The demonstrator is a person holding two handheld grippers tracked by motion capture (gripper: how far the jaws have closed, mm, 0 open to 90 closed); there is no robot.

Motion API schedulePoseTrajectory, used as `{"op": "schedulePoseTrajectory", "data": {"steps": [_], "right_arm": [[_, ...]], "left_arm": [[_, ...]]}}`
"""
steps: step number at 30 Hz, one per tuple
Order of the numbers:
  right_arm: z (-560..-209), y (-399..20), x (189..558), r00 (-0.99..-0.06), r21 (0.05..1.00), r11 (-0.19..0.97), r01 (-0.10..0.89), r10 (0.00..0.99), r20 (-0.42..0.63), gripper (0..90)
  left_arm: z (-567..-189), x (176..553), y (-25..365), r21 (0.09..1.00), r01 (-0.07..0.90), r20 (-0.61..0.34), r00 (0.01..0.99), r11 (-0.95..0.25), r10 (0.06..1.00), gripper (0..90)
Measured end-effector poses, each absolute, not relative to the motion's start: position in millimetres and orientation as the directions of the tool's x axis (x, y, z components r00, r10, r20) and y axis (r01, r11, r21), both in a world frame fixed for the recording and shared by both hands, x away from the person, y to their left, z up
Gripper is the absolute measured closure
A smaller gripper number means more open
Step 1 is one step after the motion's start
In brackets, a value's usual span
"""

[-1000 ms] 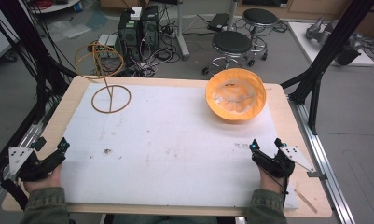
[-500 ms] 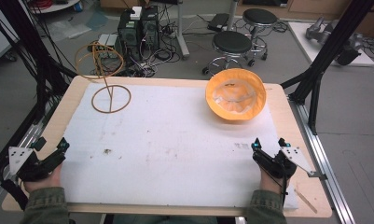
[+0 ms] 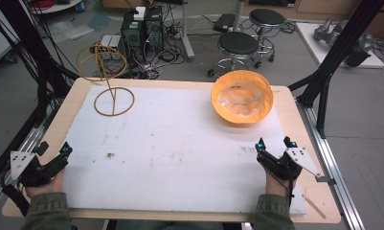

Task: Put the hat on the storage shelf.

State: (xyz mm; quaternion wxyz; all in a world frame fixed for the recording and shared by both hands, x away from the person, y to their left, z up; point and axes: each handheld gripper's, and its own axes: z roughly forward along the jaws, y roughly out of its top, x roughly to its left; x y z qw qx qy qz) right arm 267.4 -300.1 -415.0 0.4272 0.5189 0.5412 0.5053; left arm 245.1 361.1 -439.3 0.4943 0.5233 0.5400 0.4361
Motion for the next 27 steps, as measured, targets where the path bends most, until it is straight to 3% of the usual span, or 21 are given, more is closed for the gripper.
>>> {"op": "schedulePoseTrajectory", "data": {"steps": [5, 11, 27], "right_arm": [[-404.9, -300.6, 275.5, -0.114, 0.991, -0.063, 0.122, 0.991, 0.077, 10.0], [-404.1, -297.9, 288.5, -0.120, 0.984, -0.024, 0.179, 0.992, 0.047, 10.0], [-369.1, -292.3, 317.2, -0.144, 0.985, 0.024, 0.169, 0.990, 0.001, 10.1]], "left_arm": [[-439.7, 244.4, 360.0, 0.989, 0.134, -0.072, 0.037, 0.067, 0.997, 27.4], [-440.3, 243.9, 360.0, 0.988, 0.139, -0.069, 0.033, 0.064, 0.997, 27.5], [-440.7, 243.7, 360.4, 0.988, 0.143, -0.071, 0.032, 0.066, 0.997, 27.6]]}}
